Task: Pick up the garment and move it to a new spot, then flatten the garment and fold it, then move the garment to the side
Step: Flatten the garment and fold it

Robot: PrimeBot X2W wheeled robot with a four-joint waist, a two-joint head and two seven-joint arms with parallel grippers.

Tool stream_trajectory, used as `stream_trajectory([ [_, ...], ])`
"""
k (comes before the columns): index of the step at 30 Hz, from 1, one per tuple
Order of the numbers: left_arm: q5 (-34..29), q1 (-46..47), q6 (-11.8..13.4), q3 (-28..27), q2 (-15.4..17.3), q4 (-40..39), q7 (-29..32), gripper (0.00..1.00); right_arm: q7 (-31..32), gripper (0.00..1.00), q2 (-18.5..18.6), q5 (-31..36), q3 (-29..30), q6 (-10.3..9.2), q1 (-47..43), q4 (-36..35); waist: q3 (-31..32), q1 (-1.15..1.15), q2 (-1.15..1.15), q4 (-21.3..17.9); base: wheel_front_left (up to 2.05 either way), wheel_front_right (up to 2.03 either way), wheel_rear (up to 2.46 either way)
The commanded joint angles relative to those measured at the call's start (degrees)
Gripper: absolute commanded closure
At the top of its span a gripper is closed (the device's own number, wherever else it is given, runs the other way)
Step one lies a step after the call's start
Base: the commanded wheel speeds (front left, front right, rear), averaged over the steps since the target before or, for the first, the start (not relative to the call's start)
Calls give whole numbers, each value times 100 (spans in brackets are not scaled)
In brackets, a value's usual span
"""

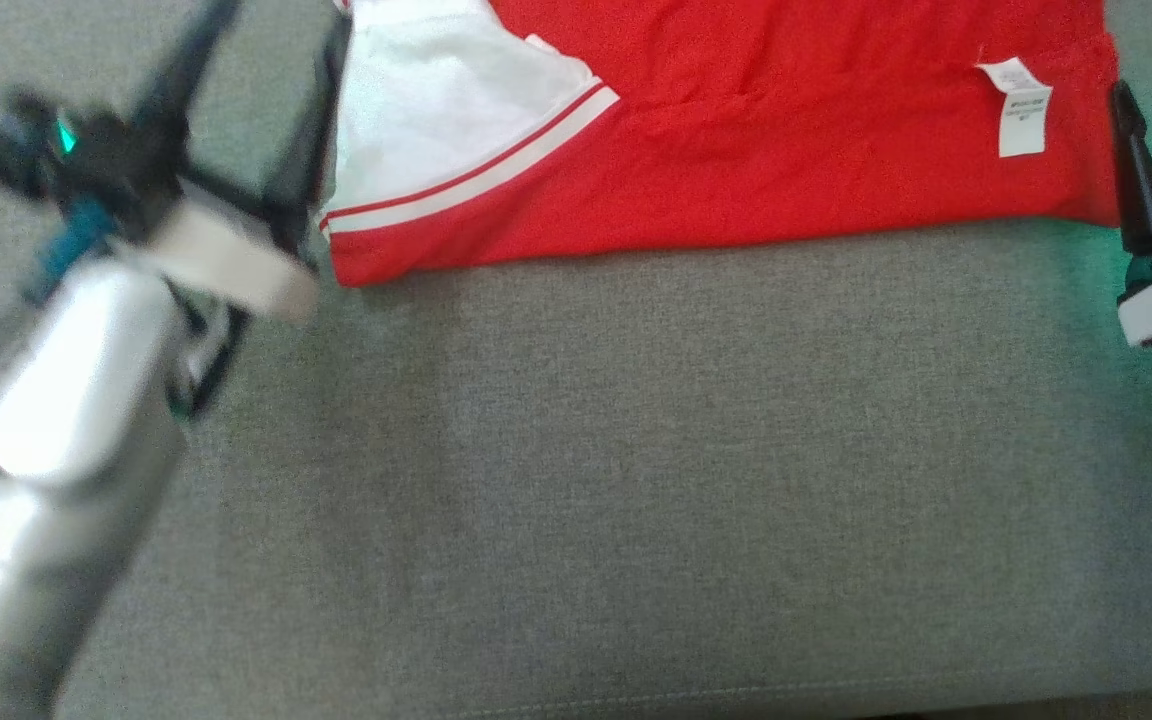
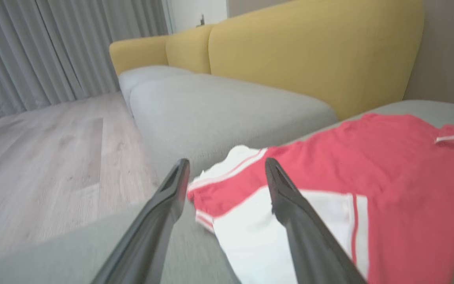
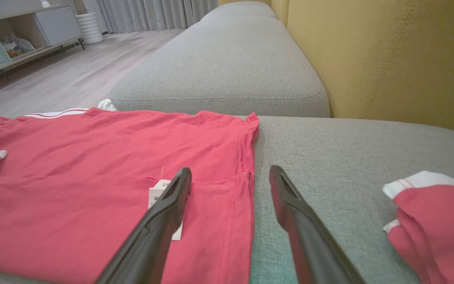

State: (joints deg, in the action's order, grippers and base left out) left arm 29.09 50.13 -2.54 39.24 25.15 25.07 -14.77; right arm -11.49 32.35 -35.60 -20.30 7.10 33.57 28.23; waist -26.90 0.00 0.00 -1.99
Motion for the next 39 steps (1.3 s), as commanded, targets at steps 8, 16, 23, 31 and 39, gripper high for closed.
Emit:
stream_trajectory([
  [8,176,-1069,214,-42,-83,324,142,0,-202,0,119,-244,-214,39,-351,100,275,0,0,-26,0,0,0],
  [16,525,-1301,82,104,-65,588,1005,0,-277,0,137,-353,-351,39,-239,238,211,0,0,-57,0,0,0],
  [23,724,-1334,-179,271,-62,468,1443,100,-233,0,67,-510,-505,39,-173,554,214,0,0,3,0,0,0],
  [31,754,-1289,-176,213,52,272,1350,100,174,0,-116,-834,-623,39,0,1265,224,0,0,116,0,0,0],
  [39,806,-1364,-150,198,76,239,1235,100,635,100,70,-1378,-1180,39,18,1183,443,0,0,240,0,0,0],
])
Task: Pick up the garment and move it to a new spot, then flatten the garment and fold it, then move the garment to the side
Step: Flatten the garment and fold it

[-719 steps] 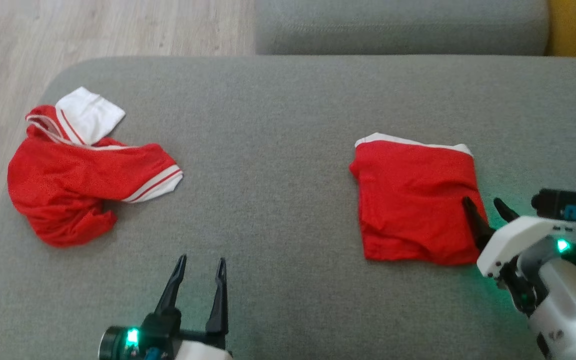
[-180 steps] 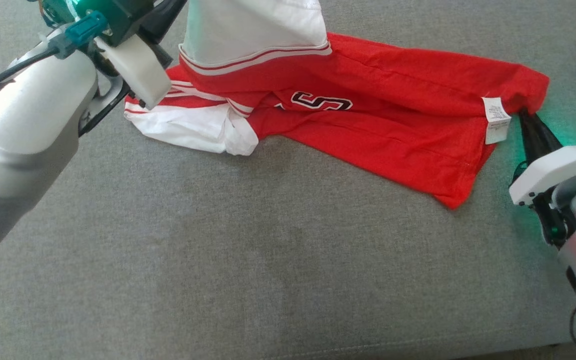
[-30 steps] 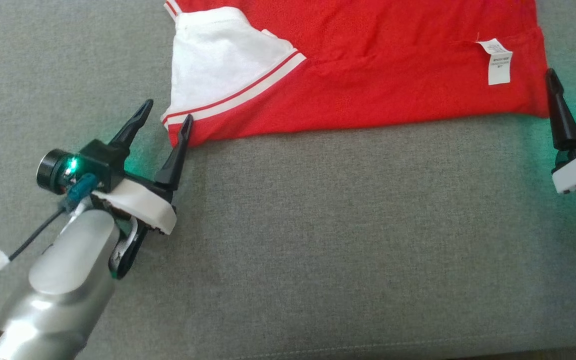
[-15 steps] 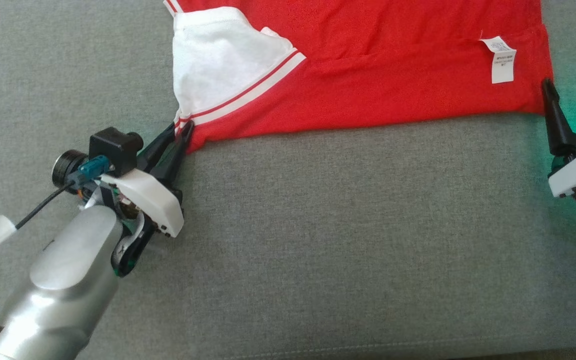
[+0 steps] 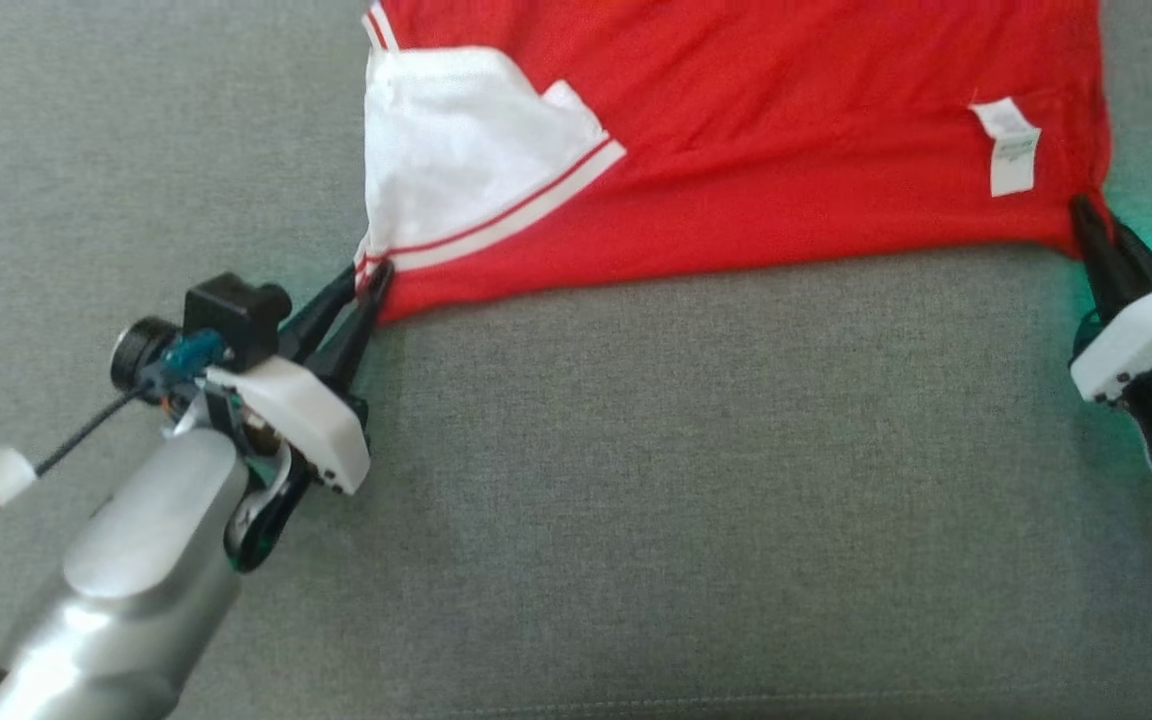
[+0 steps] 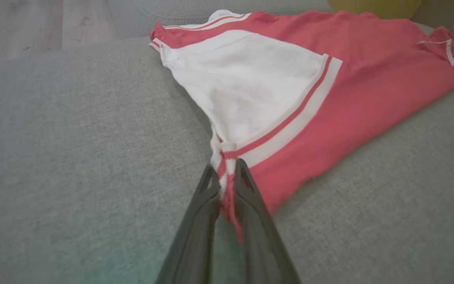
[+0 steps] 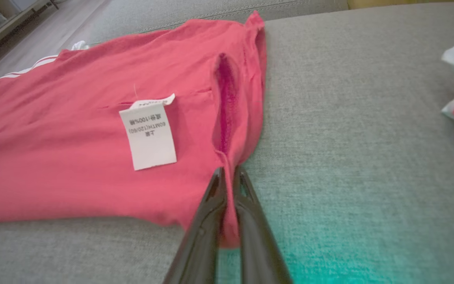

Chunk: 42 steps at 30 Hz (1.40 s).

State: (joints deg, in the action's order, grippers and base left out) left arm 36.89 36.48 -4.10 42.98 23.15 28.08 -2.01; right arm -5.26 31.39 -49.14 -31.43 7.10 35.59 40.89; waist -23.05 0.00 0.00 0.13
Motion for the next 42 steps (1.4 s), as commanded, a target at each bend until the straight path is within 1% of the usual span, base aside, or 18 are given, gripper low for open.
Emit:
stream_trajectory([
  [1,46,-46,6,-177,280,-59,-61,100,4,100,225,-78,-132,39,-213,-129,120,0,0,49,0,0,0],
  [8,203,-416,5,-160,270,-42,-191,100,-26,100,623,-472,-494,39,-580,-454,594,0,0,285,0,0,0],
  [14,423,-1066,84,-150,293,-207,-304,100,-153,100,869,-669,-705,39,-1175,-758,1002,0,0,324,0,0,0],
  [18,606,-1590,75,-59,278,-471,-283,100,-219,100,1026,-800,-699,39,-1585,-783,1189,0,0,315,0,0,0],
  [22,700,-1948,128,38,312,-767,-179,100,-289,100,1135,-844,-684,39,-1950,-758,1268,0,0,328,0,0,0],
  [26,736,-2124,199,71,394,-1020,-105,100,-294,100,1188,-928,-665,39,-2242,-901,1285,0,0,335,0,0,0],
  [32,737,-2186,214,137,500,-1198,39,100,-280,100,1150,-925,-592,39,-2467,-1043,1295,0,0,309,0,0,0],
  [33,769,-2205,218,138,507,-1214,77,100,-293,95,1128,-911,-546,39,-2487,-1027,1312,0,0,288,0,0,0],
  [34,796,-2221,220,134,514,-1235,97,100,-325,42,1109,-857,-492,39,-2492,-975,1331,0,0,263,0,0,0],
  [35,847,-2243,217,131,517,-1249,144,67,-377,0,1092,-759,-432,39,-2481,-891,1341,0,0,244,0,0,0],
  [36,848,-2243,210,147,538,-1281,181,0,-437,0,1067,-621,-386,39,-2452,-815,1353,0,0,220,0,0,0],
  [39,769,-2170,311,78,637,-1383,127,0,-584,0,960,-224,-230,39,-2362,-636,1375,0,0,162,0,0,0],
  [42,674,-1984,452,-118,815,-1510,1,0,-702,0,851,83,-51,39,-2274,-643,1385,0,0,56,0,0,0],
])
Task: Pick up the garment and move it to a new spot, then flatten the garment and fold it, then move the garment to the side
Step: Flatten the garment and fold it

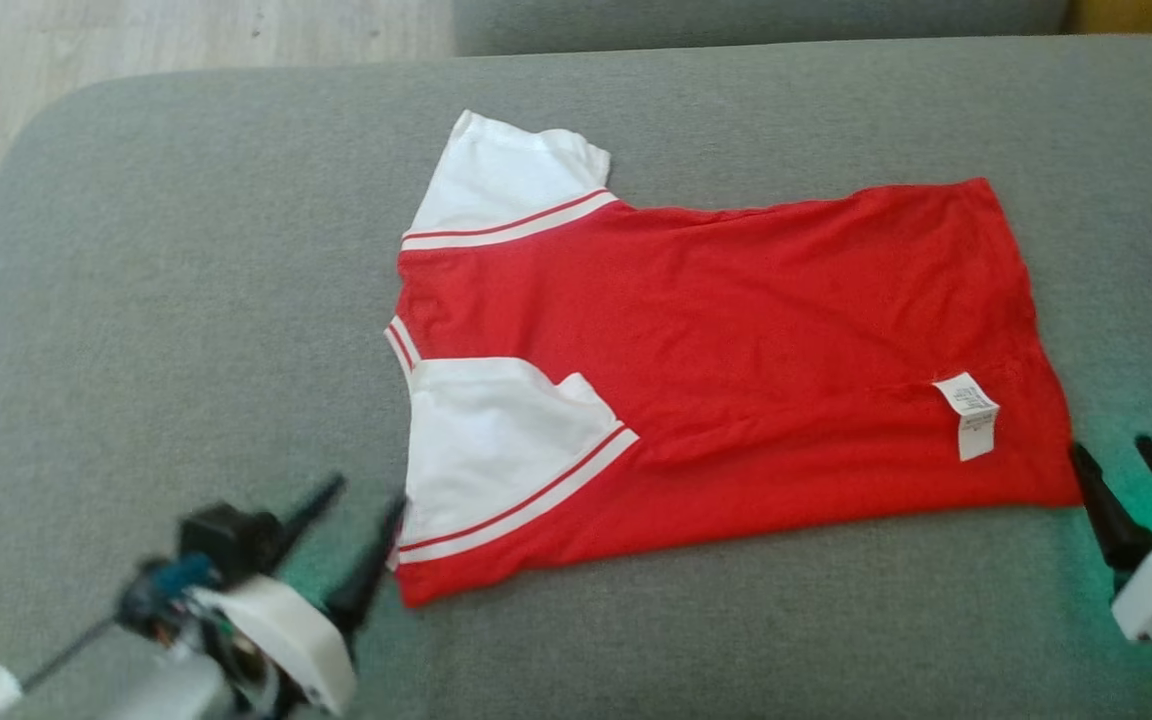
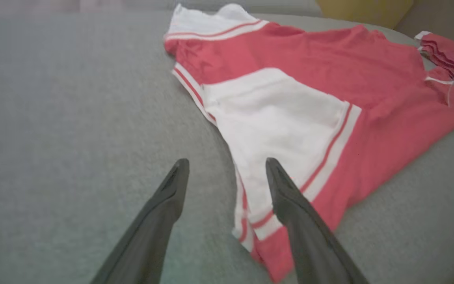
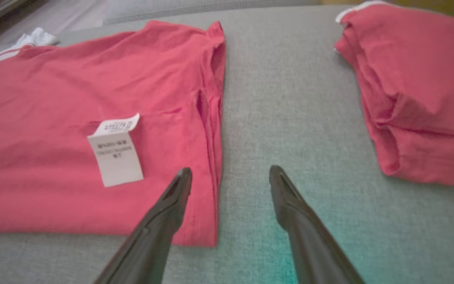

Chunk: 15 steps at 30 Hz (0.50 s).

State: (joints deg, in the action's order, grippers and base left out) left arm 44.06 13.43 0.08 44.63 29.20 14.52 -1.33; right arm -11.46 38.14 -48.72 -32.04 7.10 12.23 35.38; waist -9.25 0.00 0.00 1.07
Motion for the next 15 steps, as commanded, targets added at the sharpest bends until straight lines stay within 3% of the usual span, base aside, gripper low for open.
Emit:
stream_trajectory([
  [1,-98,430,64,-344,286,-206,-92,0,-116,0,152,137,77,39,89,-127,0,0,0,-83,0,0,0],
  [6,-351,1402,71,-574,534,-392,139,0,-240,0,98,522,475,39,185,-480,-184,0,0,-341,0,0,0],
  [15,-252,3822,-573,-533,323,519,1491,0,-206,0,-201,1153,1035,39,471,-1195,-912,0,0,-1079,0,0,0],
])
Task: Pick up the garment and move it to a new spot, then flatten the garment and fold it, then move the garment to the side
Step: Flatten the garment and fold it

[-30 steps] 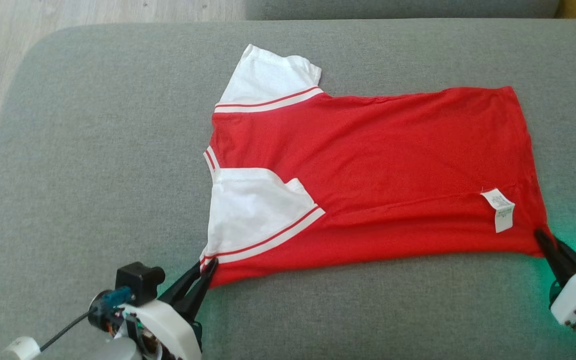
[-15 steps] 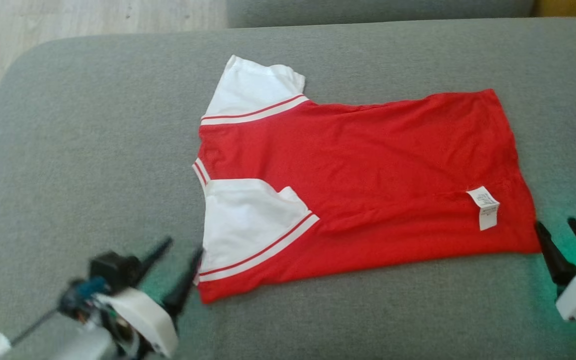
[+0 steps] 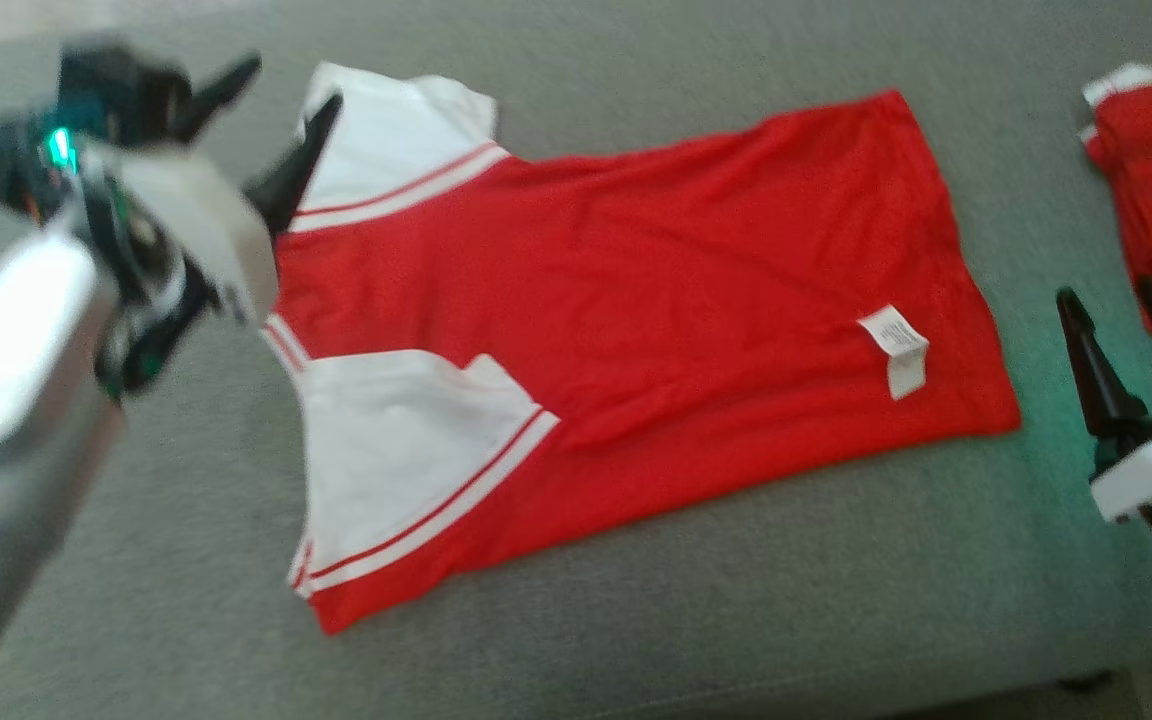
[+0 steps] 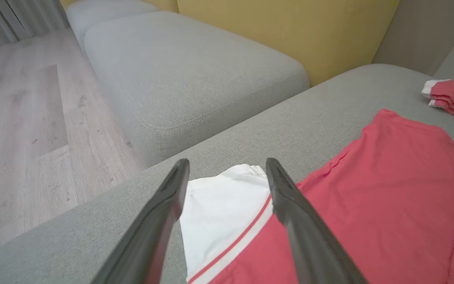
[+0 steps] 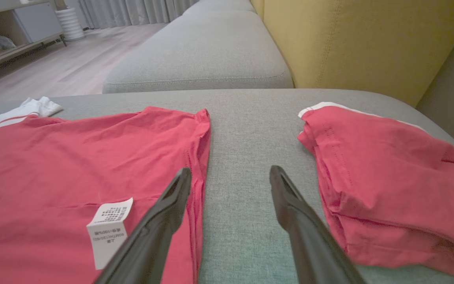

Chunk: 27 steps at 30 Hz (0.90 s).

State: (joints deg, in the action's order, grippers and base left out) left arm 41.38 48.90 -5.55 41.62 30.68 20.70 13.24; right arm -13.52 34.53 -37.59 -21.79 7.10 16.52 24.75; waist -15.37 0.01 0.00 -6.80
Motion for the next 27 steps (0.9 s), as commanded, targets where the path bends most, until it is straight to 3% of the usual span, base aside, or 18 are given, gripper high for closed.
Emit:
stream_trajectory([
  [1,48,517,-51,-194,139,83,219,0,26,0,117,86,42,39,60,-190,-382,-1,0,-360,0,0,0],
  [6,293,1484,-158,-37,96,915,1157,0,122,0,-63,249,173,39,139,-394,-798,-1,0,-705,0,0,0],
  [10,335,2149,-182,142,260,1420,1866,0,130,0,-224,365,227,39,235,-492,-1214,-1,0,-951,0,0,0],
  [15,309,2578,-176,178,459,1871,2241,0,95,0,-406,441,165,39,381,-507,-1547,-1,0,-1119,0,0,0],
  [27,508,2594,-182,213,715,2236,2739,0,-2,0,-513,460,121,39,548,-374,-1739,-1,0,-1203,0,0,0],
])
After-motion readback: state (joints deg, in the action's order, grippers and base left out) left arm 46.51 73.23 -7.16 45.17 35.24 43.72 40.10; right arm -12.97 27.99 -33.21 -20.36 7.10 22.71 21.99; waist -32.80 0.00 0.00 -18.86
